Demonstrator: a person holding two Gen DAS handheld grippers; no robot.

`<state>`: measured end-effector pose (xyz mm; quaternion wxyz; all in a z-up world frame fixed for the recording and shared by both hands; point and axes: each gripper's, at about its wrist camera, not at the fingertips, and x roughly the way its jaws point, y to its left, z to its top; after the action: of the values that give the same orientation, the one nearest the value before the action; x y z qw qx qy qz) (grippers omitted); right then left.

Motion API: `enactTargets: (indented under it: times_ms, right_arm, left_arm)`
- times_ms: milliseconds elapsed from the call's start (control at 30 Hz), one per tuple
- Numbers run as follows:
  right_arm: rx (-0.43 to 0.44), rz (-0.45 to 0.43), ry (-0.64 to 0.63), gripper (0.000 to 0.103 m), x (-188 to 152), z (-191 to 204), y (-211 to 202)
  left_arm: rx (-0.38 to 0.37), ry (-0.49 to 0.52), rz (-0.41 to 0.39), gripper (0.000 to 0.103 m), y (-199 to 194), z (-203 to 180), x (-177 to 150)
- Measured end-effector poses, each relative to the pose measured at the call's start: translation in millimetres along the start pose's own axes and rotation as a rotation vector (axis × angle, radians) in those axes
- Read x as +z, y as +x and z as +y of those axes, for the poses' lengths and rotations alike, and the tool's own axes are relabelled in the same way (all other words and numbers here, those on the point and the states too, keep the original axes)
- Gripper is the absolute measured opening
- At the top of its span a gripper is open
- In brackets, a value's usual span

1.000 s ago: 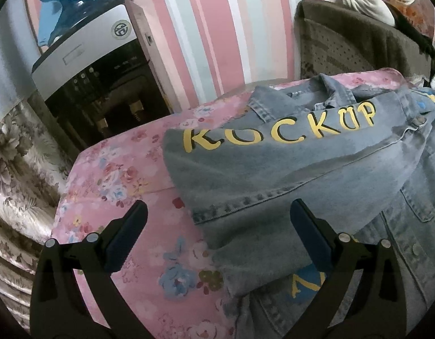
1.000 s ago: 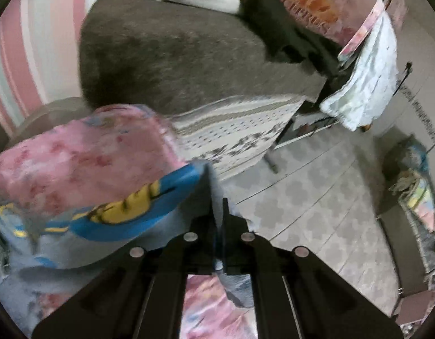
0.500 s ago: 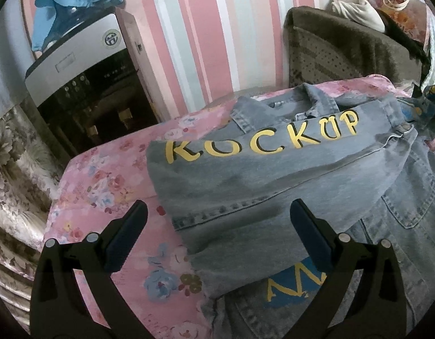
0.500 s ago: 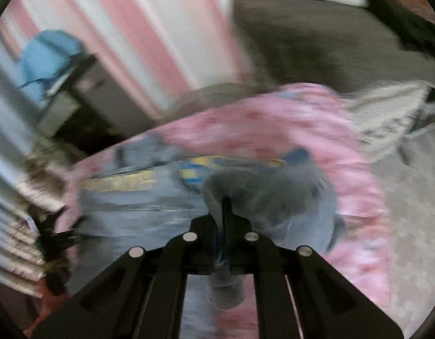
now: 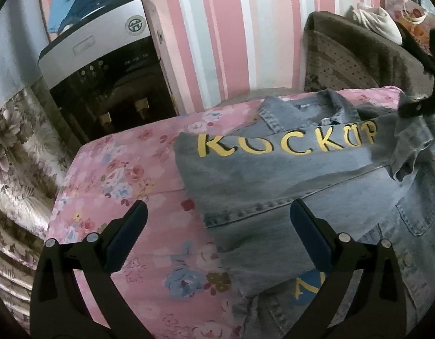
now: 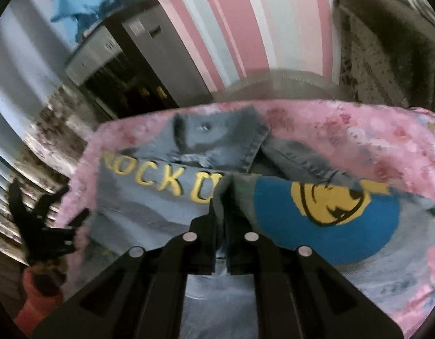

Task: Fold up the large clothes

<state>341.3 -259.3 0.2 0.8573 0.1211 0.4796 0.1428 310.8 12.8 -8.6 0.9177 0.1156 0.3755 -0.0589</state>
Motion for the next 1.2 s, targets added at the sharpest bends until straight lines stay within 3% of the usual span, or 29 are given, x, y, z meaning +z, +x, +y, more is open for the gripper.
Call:
enactTargets:
  times_ms: [67, 167, 200, 233, 400, 467, 667, 800, 1200]
  right_arm:
    - [-0.037, -0.004, -0.005, 0.011, 0, -4, 11]
    - [-0.001, -0.009, 0.012, 0.038, 0, -12, 5]
    - [0.015, -0.013, 0.004, 0.061, 0, -10, 0]
    - [0.034, -0.025, -0.014, 0.076, -1, -6, -9]
    - [0.015, -0.110, -0.084, 0.089, -6, 4, -58]
    - [-0.030, -0.151, -0.092, 0.092, -10, -4, -78]
    - [-0.387, -0.328, -0.168, 0.101, -41, -37, -122]
    - [-0.536, -0.381, -0.105, 0.101, -64, -76, -130]
    - [-0.445, -0.457, 0.120, 0.100, -88, -148, -141]
  left_arm:
    - [0.006, 0.002, 0.006, 0.100, 2, 1, 0]
    - [0.011, 0.011, 0.009, 0.100, 4, -1, 2]
    - [0.008, 0.014, 0.008, 0.100, 4, -3, 4]
    - [0.002, 0.018, 0.005, 0.100, 3, -5, 6]
    - [-0.029, 0.051, -0.008, 0.100, 1, -27, 17]
    - [-0.044, 0.074, -0.013, 0.100, 1, -39, 22]
    - [-0.106, 0.133, 0.000, 0.100, 10, -81, 34]
    - [-0.184, 0.141, 0.020, 0.100, 19, -116, 48]
    - [-0.330, 0.090, 0.078, 0.099, 44, -187, 66]
